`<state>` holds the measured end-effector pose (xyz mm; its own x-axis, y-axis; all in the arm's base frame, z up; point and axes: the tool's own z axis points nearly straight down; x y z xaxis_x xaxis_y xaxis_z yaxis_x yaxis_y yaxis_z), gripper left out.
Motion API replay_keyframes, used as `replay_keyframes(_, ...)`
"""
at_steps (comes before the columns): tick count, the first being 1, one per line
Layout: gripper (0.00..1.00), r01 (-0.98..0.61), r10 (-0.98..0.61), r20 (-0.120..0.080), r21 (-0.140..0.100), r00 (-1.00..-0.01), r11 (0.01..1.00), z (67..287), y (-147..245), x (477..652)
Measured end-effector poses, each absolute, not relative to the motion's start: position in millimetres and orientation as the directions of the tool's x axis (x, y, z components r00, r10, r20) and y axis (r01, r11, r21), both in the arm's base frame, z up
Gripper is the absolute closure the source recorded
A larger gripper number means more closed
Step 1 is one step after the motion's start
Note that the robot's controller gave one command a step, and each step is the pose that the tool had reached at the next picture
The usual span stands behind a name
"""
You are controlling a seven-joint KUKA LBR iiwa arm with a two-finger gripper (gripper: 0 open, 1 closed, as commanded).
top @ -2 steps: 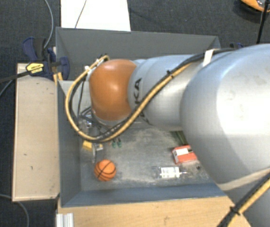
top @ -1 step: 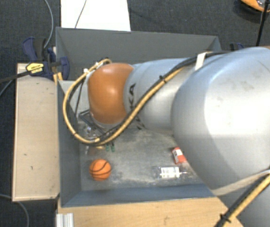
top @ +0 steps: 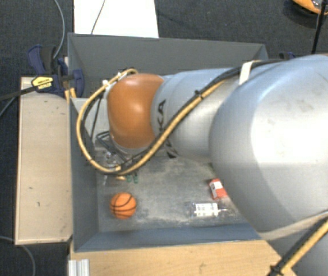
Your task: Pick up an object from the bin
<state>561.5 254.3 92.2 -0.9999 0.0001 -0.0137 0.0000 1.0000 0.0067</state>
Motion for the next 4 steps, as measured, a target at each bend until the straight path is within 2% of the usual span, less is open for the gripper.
replay_keyframes(1,1.00,-0.011,-0.011,-0.018,0.008,-1.000,1.000,113,250,556.7)
replay_keyframes(2,1.00,0.073,0.073,-0.019,0.011,-0.997,0.997,123,252,556.6)
replay_keyframes(3,1.00,-0.007,-0.007,-0.015,0.007,-1.000,1.000,158,252,555.6)
replay_keyframes(4,1.00,-0.014,-0.014,-0.026,0.012,-1.000,1.000,183,244,564.1)
